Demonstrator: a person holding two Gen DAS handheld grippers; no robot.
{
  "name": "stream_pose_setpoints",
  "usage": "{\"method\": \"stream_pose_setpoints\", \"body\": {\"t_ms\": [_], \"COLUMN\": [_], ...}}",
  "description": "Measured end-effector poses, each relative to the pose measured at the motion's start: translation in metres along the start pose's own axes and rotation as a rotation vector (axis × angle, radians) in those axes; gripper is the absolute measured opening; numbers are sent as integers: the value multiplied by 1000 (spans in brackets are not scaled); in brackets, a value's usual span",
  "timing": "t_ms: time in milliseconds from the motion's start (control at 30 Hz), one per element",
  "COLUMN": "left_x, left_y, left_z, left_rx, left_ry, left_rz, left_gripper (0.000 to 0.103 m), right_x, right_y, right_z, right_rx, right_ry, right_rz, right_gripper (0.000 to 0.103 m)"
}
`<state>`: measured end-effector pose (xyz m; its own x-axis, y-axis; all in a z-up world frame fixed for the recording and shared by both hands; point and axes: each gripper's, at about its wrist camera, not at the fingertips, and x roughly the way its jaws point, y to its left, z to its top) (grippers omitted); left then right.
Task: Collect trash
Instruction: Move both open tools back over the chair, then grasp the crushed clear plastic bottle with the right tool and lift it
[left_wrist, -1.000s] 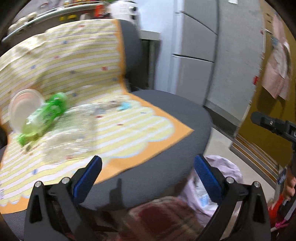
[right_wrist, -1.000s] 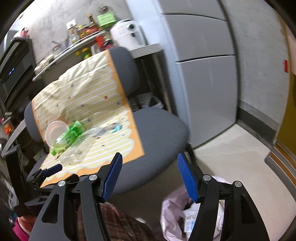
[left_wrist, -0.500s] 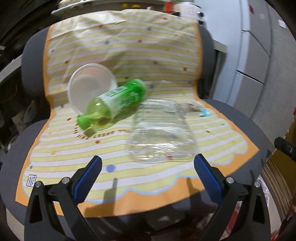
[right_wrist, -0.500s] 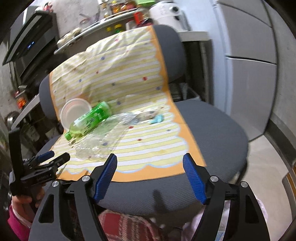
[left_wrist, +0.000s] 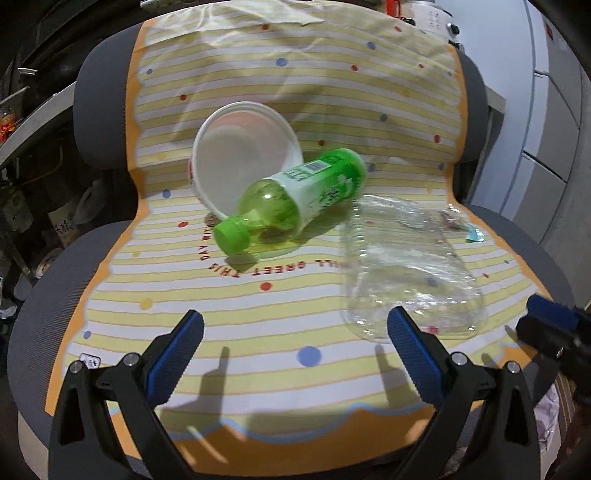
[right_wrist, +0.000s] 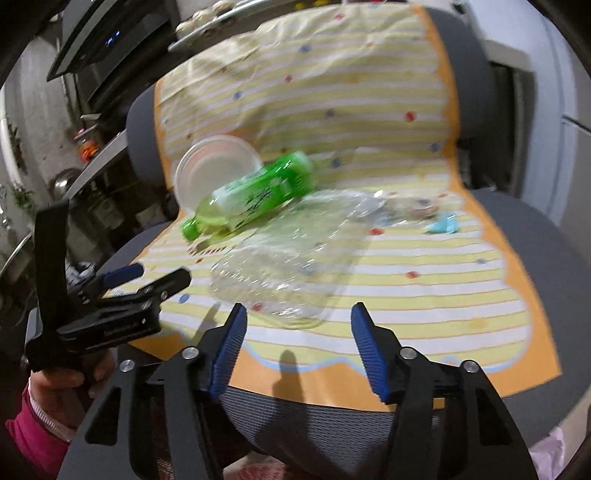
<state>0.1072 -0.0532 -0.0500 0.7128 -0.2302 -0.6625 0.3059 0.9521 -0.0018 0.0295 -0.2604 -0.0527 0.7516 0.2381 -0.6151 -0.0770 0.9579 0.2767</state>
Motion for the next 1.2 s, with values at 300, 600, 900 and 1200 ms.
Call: {"method": "stream_pose_setpoints", "body": {"t_ms": [300,600,900,1200], "left_x": [26,43,12,-48], "left_y": [6,8,-5,-44], "left_z": [8,8,4,-18], "left_rx": [65,49,79,195], "left_ry": [35,100,62,-57], "left_rz": [97,7,-79,-246], "left_gripper": [91,75,73,74], "right_x": [32,37,-18,-40], "right_y": [-4,-12,-3,13], "right_z": [3,12,39,41], "right_rx": [66,136,85,66], "right_ry": [59,20,-153,-148], "right_rz": [64,121,130,128], "right_gripper": [60,48,10,7]}}
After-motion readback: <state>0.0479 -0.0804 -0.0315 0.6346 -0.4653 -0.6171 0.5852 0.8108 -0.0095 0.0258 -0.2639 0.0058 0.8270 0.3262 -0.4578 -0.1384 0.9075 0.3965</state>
